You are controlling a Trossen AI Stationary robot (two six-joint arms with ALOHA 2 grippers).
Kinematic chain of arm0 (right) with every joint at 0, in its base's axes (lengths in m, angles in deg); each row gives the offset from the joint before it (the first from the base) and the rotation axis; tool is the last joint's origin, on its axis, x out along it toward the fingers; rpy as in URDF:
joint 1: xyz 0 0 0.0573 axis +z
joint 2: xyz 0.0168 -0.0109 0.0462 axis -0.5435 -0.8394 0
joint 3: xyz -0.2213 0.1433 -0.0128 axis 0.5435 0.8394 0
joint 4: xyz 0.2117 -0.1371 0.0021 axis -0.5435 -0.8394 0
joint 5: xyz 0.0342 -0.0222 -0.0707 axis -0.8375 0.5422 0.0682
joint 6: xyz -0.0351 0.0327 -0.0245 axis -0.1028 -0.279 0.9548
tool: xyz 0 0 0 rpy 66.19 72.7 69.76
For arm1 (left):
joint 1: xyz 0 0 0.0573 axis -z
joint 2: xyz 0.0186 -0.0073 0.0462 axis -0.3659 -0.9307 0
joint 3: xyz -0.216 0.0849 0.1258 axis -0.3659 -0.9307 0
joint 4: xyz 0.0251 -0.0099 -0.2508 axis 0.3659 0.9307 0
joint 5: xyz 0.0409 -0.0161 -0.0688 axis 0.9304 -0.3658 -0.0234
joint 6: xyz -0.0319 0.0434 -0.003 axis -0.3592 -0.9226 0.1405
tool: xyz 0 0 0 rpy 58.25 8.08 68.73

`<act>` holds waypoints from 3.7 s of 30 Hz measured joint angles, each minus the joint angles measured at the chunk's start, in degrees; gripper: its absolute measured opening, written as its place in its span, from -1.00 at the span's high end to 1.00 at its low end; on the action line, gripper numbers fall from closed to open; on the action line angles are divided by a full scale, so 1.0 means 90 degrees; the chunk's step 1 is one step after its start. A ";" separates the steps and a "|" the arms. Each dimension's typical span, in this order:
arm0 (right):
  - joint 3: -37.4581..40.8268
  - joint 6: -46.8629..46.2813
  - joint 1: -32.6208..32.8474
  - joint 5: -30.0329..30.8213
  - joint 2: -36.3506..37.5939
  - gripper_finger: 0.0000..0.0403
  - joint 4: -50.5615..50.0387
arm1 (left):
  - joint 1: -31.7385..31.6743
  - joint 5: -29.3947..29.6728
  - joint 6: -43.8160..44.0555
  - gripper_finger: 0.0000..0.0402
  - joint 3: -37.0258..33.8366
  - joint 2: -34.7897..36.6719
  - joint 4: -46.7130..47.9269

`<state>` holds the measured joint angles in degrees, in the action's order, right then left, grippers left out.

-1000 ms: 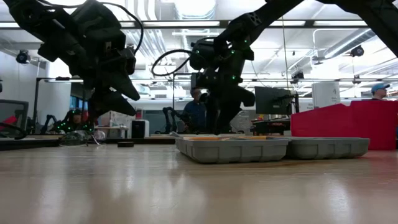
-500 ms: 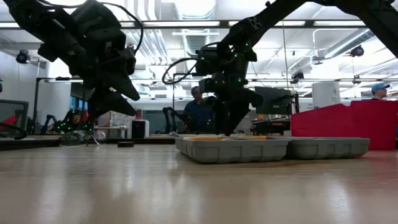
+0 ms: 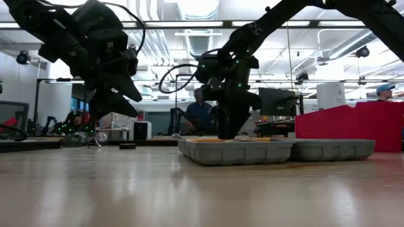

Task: Prefit tool cases
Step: Put the yellow screwdriver bit set into the gray pre-fit tool case

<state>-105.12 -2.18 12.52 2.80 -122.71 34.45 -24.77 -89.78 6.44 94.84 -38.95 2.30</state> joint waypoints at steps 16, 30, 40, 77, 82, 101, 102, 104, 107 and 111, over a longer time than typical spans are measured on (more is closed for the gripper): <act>-0.0027 -0.0211 -0.0008 0.0060 -0.0302 0.01 0.0095 | 0.0000 -0.0017 0.0051 -0.01 0.0000 0.0000 -0.0032; -0.0023 -0.0231 0.0064 0.0026 -0.0310 0.01 0.0515 | 0.0000 -0.0019 0.0022 -0.01 0.0000 0.0000 -0.0032; -0.0023 -0.0306 0.0136 0.0020 -0.0049 0.01 0.0523 | 0.0029 -0.0180 0.0163 -0.01 0.0000 0.0000 0.0042; -0.0022 -0.1195 0.0475 0.0258 -0.0361 0.01 0.1674 | 0.0066 -0.0189 0.0522 -0.01 0.0002 0.0000 -0.0042; -0.0024 -0.0954 0.0475 0.0378 -0.0465 0.01 0.1713 | 0.0066 -0.0191 0.0527 -0.01 0.0002 0.0000 -0.0041; -0.0039 -0.0706 0.0471 0.0754 -0.0475 0.69 0.1666 | 0.0068 -0.0196 0.0527 -0.01 0.0010 0.0000 -0.0036; -0.0039 -0.0705 0.0471 0.0752 -0.0467 0.73 0.1673 | 0.0066 -0.0196 0.0529 -0.01 0.0010 0.0000 -0.0035; -0.0040 -0.0703 0.0471 0.0749 -0.0439 0.79 0.1651 | 0.0068 -0.0199 0.0553 -0.01 0.0010 0.0000 -0.0036; -0.0035 -0.0702 0.0471 0.0758 -0.0390 0.83 0.1561 | 0.0068 -0.0199 0.0558 -0.01 0.0010 0.0000 -0.0034; -0.0017 -0.0702 0.0471 0.0760 -0.0257 0.87 0.1325 | 0.0070 -0.0203 0.0595 -0.01 0.0010 0.0000 -0.0032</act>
<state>-105.27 -8.49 16.76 9.64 -125.03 46.38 -24.14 -91.61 11.80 94.92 -38.95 2.02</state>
